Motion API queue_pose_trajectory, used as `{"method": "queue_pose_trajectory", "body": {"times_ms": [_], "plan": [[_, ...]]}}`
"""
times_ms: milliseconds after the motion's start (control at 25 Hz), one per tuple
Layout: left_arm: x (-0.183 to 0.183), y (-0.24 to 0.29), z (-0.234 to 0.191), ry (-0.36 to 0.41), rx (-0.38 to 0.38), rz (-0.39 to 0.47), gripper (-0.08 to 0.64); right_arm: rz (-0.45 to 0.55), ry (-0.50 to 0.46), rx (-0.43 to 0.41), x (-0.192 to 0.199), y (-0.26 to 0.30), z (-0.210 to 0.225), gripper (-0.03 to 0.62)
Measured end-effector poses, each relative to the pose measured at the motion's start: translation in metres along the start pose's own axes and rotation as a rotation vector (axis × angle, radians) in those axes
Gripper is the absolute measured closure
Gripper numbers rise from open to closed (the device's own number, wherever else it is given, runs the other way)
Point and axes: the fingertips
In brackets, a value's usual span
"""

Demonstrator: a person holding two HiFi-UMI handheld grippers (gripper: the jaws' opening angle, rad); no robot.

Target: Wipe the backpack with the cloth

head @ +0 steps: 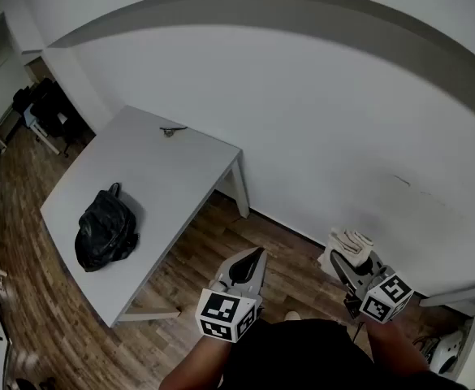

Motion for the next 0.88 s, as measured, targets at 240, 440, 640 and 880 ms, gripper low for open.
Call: {"method": "queue_pose_trajectory", "body": {"times_ms": [240, 440, 640, 880], "plan": [[0.016, -0.047, -0.016, -0.038, -0.115, 0.009, 0.552, -0.036, -0.031, -0.138, 0.011, 0.024, -0.04, 0.508], [0.037, -0.097, -0.036, -0.088, -0.284, 0.016, 0.552, -0.062, -0.04, -0.301, 0.018, 0.057, -0.075, 0.508], [0.055, -0.133, -0.056, -0.131, -0.423, 0.032, 0.552, -0.079, -0.068, -0.419, 0.027, 0.083, -0.102, 0.508], [0.075, -0.165, -0.072, -0.172, -0.522, 0.025, 0.552, -0.141, -0.054, -0.51, 0.055, 0.096, -0.13, 0.508]]}}
Point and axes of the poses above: the fingertips, and each gripper's own axes: y forward along the fingers, z to its right, x out of its underside, and after that the axes turned 2 degrees about -z, right-handed
